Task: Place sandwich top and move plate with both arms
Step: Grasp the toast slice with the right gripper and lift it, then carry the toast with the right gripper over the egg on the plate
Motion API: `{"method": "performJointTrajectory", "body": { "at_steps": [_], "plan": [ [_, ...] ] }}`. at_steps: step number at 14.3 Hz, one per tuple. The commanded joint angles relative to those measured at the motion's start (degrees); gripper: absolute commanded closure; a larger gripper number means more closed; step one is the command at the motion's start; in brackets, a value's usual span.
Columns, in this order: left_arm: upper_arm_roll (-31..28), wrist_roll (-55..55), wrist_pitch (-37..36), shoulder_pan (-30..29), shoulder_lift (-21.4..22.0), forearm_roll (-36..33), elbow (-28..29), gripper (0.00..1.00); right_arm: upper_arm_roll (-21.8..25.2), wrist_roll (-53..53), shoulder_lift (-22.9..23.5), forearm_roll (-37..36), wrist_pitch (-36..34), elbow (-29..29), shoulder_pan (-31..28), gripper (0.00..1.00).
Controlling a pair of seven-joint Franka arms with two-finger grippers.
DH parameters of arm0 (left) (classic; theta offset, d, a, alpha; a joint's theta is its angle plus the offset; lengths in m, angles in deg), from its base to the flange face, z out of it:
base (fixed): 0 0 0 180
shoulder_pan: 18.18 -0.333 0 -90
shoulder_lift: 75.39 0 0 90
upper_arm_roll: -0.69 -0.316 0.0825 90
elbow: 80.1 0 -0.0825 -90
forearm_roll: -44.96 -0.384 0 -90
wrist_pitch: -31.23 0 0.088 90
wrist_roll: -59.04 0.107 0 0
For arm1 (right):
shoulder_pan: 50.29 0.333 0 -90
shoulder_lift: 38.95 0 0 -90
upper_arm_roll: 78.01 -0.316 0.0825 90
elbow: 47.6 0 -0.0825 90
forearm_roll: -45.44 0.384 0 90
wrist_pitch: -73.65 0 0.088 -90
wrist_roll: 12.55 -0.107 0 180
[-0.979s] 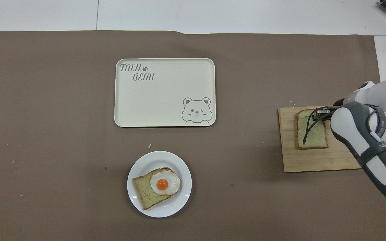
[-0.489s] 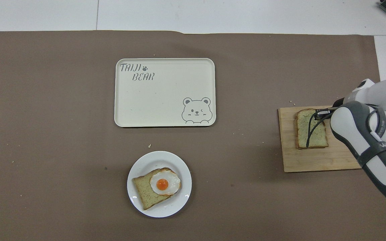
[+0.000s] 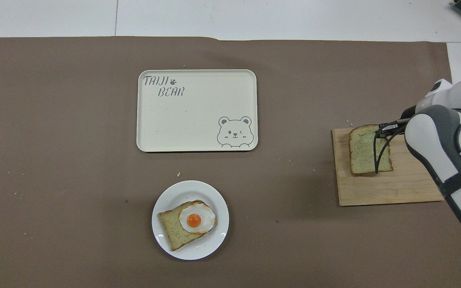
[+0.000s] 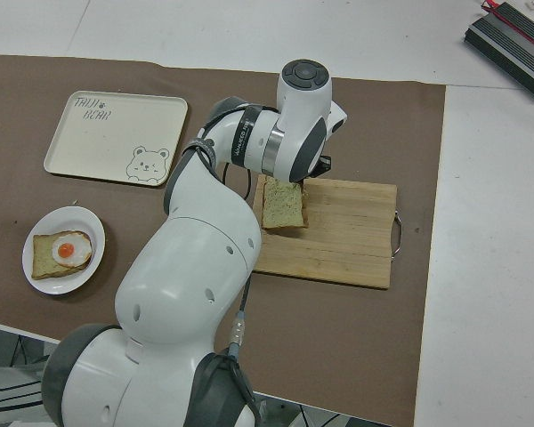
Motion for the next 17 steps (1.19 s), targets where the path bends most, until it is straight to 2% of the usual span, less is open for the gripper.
{"method": "performJointTrajectory", "body": {
  "at_steps": [1, 4, 5, 7, 8, 10, 14, 17],
  "plan": [
    [0.5, -0.2, -0.3, -0.8, 1.3, -0.5, 1.3, 0.0, -2.3, 1.5, -2.9, 0.5, -7.8, -2.3, -0.5, 1.0],
    [0.5, -0.2, -0.3, -0.8, 1.3, -0.5, 1.3, 0.0, -4.5, 1.4, -2.9, 2.0, -15.8, -6.3, -0.6, 1.0],
    [0.5, -0.3, -0.3, -0.8, 1.3, -0.5, 1.3, 0.0, -4.6, 1.4, -2.8, 5.2, -18.0, -6.7, -0.6, 1.0],
    [0.5, -0.2, -0.3, -0.8, 1.3, -0.5, 1.3, 0.0, -5.5, 1.3, -3.0, 9.2, -20.4, -6.7, -0.4, 1.0],
    [0.5, -0.3, -0.3, -0.8, 1.3, -0.5, 1.3, 0.0, -7.5, 1.1, -3.0, 9.3, -20.6, -6.7, -0.5, 1.0],
    [0.5, -0.3, -0.3, -0.8, 1.3, -0.5, 1.3, 0.0, -11.2, -1.8, -3.5, 9.4, -20.5, -6.3, -0.4, 1.0],
    [0.5, -0.2, -0.3, -0.8, 1.3, -0.5, 1.3, 0.0, -20.4, -15.7, -3.3, 9.5, -16.3, -6.2, -0.1, 1.0],
    [0.5, -0.2, -0.3, -0.8, 1.3, -0.5, 1.3, 0.0, -21.2, -23.2, -3.2, 10.5, -11.9, -6.2, 4.7, 1.0]
  ]
}}
